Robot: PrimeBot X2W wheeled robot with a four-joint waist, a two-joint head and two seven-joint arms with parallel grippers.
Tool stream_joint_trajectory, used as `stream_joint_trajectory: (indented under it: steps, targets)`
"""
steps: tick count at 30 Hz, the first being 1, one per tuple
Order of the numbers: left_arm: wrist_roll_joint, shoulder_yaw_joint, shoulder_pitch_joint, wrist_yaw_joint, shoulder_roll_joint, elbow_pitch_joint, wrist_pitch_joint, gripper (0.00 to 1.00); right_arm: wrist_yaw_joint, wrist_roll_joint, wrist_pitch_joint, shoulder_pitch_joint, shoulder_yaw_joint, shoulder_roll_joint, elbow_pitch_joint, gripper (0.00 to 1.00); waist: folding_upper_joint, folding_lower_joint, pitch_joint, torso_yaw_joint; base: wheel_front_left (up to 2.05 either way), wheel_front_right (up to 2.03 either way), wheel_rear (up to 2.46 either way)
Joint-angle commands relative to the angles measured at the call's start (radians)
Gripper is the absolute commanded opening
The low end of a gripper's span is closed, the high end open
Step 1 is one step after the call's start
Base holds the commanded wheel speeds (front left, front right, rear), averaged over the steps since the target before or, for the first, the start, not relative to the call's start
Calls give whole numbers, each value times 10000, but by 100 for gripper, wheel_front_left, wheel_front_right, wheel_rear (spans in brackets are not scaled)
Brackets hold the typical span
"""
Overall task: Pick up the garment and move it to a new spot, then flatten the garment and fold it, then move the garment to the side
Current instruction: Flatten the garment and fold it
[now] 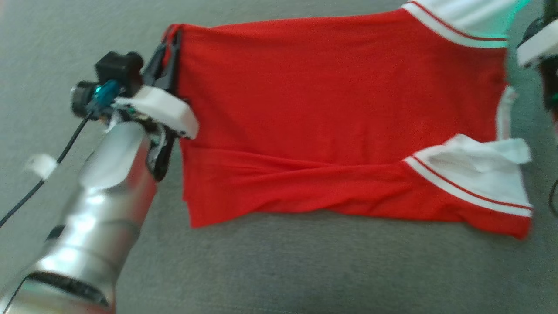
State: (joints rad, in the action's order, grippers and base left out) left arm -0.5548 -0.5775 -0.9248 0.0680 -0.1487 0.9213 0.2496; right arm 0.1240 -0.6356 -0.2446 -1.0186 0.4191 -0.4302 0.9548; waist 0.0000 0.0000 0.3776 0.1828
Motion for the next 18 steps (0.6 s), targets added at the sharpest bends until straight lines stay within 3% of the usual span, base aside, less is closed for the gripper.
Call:
stream_joint_trajectory:
  steps: [1,10,18]
  targets:
    - [254,523,216,-220,-642,-518,118,0,67,-281,-136,660,171,-45,-622,0,0,0,-460,-624,0,0,0]
    - [1025,1944,3228,-840,-1022,-1737,120,0,67,-1813,-169,4436,455,-153,-3696,0,0,0,-1551,-1501,0,0,0]
    - [1287,2941,5512,-901,-446,-2238,121,0,67,-2331,-168,6801,301,277,-4092,0,0,0,-2316,-1652,0,0,0]
